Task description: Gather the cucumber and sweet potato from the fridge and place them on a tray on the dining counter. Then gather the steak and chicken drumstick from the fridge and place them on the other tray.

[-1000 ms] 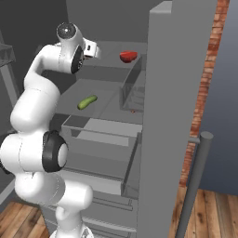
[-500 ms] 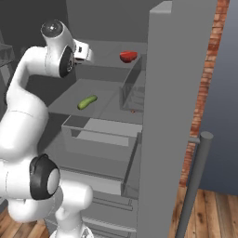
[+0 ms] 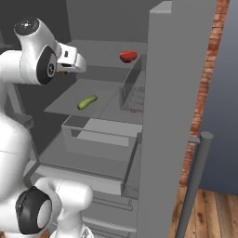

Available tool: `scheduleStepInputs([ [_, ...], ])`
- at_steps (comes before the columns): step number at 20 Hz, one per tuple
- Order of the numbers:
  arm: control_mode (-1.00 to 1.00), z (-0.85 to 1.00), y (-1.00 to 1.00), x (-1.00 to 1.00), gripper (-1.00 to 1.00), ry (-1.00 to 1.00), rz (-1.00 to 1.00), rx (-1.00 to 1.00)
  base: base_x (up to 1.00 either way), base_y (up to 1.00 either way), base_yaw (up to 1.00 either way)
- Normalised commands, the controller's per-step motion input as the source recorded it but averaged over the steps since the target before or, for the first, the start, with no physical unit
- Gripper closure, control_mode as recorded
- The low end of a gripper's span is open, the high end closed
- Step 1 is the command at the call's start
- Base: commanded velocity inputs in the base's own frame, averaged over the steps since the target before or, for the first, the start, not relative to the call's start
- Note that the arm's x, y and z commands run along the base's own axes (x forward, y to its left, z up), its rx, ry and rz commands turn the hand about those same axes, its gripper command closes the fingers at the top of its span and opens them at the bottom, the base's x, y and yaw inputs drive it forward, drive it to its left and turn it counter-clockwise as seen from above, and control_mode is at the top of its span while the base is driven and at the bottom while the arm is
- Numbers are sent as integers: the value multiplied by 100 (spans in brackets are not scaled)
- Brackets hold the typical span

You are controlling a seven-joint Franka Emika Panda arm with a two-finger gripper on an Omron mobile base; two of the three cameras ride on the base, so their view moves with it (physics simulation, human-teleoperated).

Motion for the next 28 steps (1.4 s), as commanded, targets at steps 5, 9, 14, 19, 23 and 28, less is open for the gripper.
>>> scheduleStepInputs([
  [5,-100,-37,-36,-100,100,-7,-3,0,0,0,0],
  [9,-100,-42,-15,-100,100,-11,0,0,0,0,0],
  [14,-100,-26,0,-95,100,-2,0,0,0,0,0],
  [19,-100,-14,0,-89,100,0,0,0,0,0,0],
  [23,-100,-18,0,-85,100,-5,0,0,0,0,0],
  [28,-100,-7,0,-21,100,-7,0,0,0,0,0],
])
